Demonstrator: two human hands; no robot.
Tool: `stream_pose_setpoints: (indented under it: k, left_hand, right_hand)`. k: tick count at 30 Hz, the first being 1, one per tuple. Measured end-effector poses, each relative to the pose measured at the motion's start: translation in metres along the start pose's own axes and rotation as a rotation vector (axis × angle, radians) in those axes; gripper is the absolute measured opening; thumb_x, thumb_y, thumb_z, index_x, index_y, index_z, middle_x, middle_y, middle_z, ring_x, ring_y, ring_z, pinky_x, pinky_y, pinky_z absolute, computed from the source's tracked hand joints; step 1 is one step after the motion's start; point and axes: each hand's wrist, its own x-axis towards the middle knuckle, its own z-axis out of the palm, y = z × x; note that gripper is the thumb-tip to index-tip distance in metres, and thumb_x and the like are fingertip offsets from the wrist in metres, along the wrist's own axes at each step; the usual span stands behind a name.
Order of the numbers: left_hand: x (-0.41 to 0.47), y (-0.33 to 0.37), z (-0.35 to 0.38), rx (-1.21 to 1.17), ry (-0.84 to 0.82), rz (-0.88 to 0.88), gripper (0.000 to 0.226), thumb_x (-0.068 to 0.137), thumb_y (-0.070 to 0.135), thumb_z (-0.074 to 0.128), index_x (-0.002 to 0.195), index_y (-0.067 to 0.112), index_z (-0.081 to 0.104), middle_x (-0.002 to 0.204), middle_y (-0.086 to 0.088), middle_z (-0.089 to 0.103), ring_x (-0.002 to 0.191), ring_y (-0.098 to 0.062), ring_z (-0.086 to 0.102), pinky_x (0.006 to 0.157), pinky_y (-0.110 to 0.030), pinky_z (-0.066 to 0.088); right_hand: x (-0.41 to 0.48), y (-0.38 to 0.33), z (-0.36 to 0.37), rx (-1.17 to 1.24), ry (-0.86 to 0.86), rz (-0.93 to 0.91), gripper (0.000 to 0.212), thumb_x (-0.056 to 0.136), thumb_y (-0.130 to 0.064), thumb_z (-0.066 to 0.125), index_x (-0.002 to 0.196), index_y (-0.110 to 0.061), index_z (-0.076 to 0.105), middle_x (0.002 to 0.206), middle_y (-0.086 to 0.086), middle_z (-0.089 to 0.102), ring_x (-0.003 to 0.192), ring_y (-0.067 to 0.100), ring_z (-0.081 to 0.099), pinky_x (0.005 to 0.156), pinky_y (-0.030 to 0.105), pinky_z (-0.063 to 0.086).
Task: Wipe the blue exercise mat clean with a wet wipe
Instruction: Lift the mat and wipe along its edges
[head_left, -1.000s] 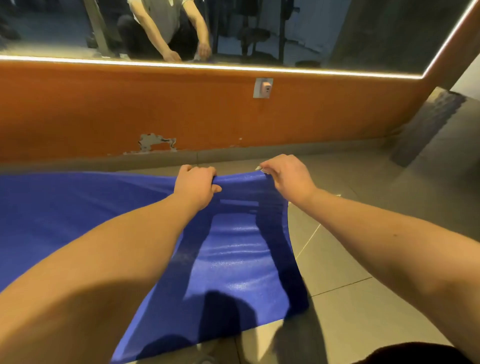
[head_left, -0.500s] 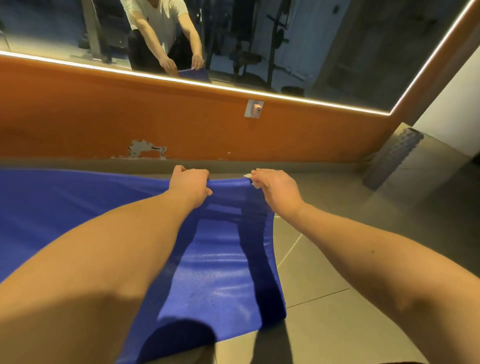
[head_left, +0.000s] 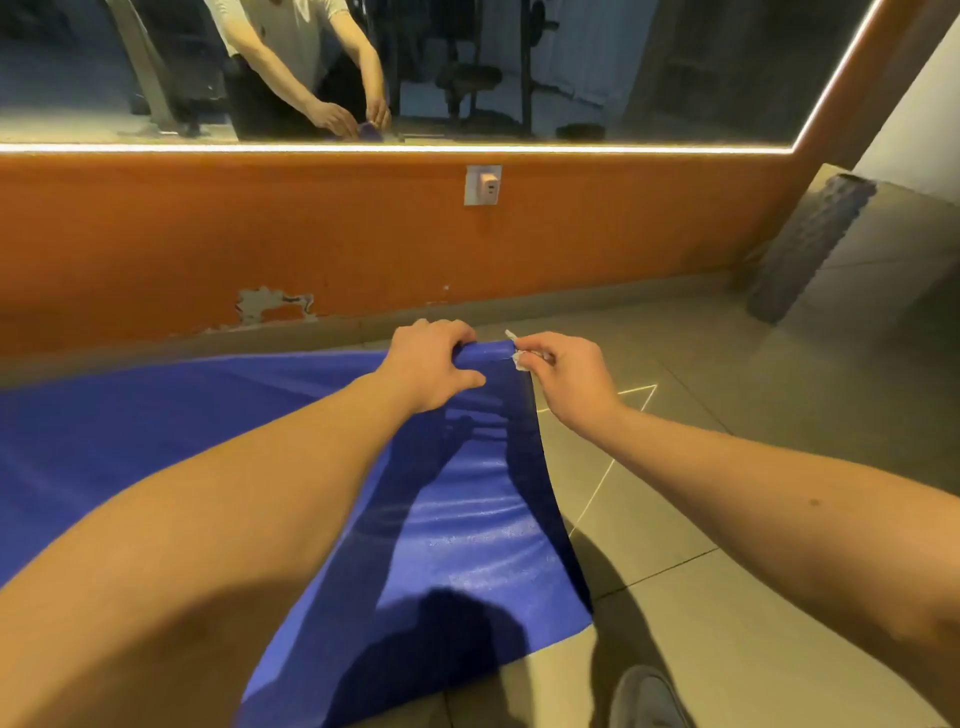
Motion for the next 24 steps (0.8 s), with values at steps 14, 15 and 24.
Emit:
stream_pose_setpoints:
  k: [14,15,24]
  left_hand:
    - [0.007,0.013,0.013,0.0,0.171,-0.017,0.028,0.091,0.029,0.067,0.117,0.021,0.06,0.111,-0.001,0.066,0.1,-0.028,0.056,0.087,-0.042,0.043]
    - [0.004,0.012,0.012,0.022,0.174,-0.014,0.031,0.089,0.035,0.069,0.116,0.023,0.059,0.108,0.002,0.064,0.097,-0.026,0.055,0.087,-0.042,0.041]
    - [-0.01,0.003,0.008,0.105,0.155,-0.027,0.024,0.098,0.037,0.06,0.12,0.027,0.061,0.117,0.002,0.063,0.109,-0.027,0.054,0.101,-0.043,0.028]
  right_hand:
    - [0.025,0.01,0.02,0.289,-0.062,0.037,0.02,0.092,-0.009,0.069,0.109,-0.013,0.078,0.103,-0.002,0.072,0.087,0.005,0.061,0.072,0.002,0.041]
    - [0.024,0.011,0.022,0.268,-0.078,-0.001,0.023,0.092,-0.005,0.067,0.111,-0.013,0.077,0.106,-0.002,0.072,0.09,0.006,0.061,0.073,0.001,0.04]
    - [0.01,0.05,0.05,0.045,-0.158,0.054,0.023,0.098,-0.008,0.064,0.118,-0.012,0.074,0.119,0.006,0.069,0.11,0.022,0.061,0.09,0.023,0.041]
